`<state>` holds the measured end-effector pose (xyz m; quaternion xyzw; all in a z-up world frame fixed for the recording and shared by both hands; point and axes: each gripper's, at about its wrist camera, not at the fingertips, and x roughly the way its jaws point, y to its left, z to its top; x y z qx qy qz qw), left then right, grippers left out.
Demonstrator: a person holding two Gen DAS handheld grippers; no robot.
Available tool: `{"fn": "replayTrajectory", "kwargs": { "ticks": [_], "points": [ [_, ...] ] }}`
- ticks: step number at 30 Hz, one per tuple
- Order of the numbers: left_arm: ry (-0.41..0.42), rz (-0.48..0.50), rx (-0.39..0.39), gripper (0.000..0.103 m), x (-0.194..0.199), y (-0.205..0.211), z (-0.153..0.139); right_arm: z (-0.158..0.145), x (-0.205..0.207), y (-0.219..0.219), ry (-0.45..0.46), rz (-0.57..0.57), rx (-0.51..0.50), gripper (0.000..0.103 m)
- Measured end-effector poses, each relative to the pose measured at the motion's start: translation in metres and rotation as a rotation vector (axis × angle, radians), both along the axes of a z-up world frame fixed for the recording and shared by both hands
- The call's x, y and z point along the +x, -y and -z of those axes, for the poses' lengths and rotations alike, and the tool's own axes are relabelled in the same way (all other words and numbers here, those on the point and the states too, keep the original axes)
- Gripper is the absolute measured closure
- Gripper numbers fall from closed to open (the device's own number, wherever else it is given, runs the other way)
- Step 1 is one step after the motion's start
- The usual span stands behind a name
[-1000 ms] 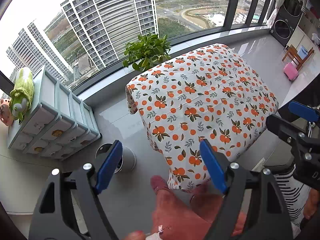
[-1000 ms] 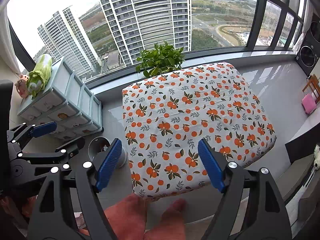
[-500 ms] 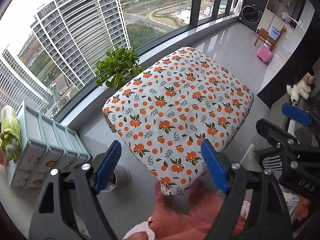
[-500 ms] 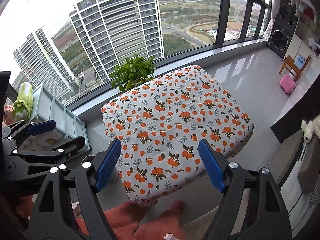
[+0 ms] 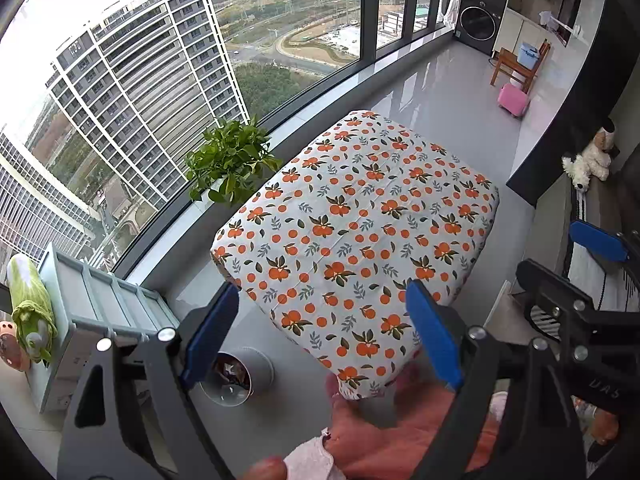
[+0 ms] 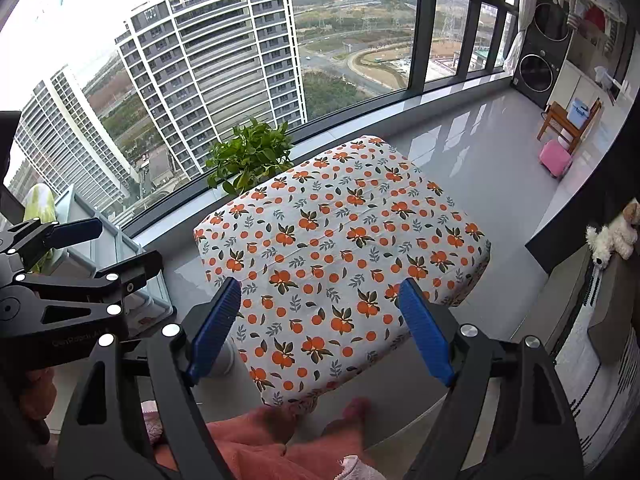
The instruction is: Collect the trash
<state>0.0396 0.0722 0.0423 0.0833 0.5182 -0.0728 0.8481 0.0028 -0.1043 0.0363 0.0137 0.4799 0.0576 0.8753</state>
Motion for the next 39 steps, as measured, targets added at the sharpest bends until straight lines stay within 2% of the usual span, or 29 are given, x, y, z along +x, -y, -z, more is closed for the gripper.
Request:
{"fn": "replayTrajectory", "kwargs": {
  "ticks": [12, 39],
  "points": [
    [0.029, -0.006, 0.007, 0.018, -0.005, 0.005, -0.01, -0.017, -0.003, 0.009, 0.03, -0.008, -0.011, 0.024],
    [0.045, 0.004, 0.013, 0.018, -0.008, 0.023, -0.027, -0.033, -0.01, 0.023, 0.051, -0.014, 0.003, 0.024]
  ]
}}
